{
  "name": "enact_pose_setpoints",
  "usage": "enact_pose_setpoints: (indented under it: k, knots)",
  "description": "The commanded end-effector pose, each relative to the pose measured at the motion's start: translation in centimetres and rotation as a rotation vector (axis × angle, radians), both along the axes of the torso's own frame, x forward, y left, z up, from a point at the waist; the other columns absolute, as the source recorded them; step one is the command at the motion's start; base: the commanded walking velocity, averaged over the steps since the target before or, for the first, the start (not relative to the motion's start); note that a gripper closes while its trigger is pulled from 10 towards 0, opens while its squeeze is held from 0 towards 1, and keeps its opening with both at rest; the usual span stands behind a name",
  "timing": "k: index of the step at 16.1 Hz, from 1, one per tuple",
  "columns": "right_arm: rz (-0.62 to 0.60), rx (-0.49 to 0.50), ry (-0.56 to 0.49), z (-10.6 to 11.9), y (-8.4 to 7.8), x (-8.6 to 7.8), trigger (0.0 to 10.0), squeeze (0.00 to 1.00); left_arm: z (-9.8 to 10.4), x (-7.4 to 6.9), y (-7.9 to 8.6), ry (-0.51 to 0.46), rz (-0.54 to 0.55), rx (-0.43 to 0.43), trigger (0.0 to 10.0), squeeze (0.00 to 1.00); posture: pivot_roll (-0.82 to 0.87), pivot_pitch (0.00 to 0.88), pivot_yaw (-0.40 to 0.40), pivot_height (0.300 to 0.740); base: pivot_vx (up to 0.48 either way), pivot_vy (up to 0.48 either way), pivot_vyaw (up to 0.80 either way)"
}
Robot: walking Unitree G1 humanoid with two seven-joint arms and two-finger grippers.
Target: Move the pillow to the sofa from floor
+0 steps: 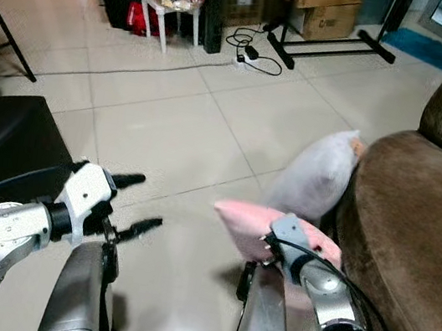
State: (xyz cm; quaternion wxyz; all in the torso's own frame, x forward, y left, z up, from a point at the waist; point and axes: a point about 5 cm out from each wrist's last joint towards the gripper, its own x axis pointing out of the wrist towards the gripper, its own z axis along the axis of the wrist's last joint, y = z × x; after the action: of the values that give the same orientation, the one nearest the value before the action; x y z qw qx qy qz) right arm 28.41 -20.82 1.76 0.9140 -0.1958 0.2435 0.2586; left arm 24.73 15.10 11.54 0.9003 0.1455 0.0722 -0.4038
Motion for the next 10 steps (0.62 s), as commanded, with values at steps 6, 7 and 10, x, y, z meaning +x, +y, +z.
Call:
enact_pose_setpoints:
  k: [6,7,10]
  knots:
    - [0.189,0.327,-0.346,11.4,0.5,-1.2,0.0,0.00,1.1,1.3,0.7,-0.112,0.146,-0.039,10.0,0.25,-0.06,0.000,0.029,0.471,0.000,0.000,0.00]
    - [0.163,0.383,-0.409,13.5,-0.1,-1.3,0.0,0.00,1.2,1.4,0.7,-0.118,0.149,-0.042,10.0,0.25,-0.06,0.000,0.031,0.471,0.000,0.000,0.00]
    - [-0.055,0.518,-0.598,19.8,-2.2,-0.7,10.0,0.00,1.6,2.1,0.6,-0.170,0.193,-0.049,10.0,0.24,-0.07,0.000,0.036,0.471,0.000,0.000,0.00]
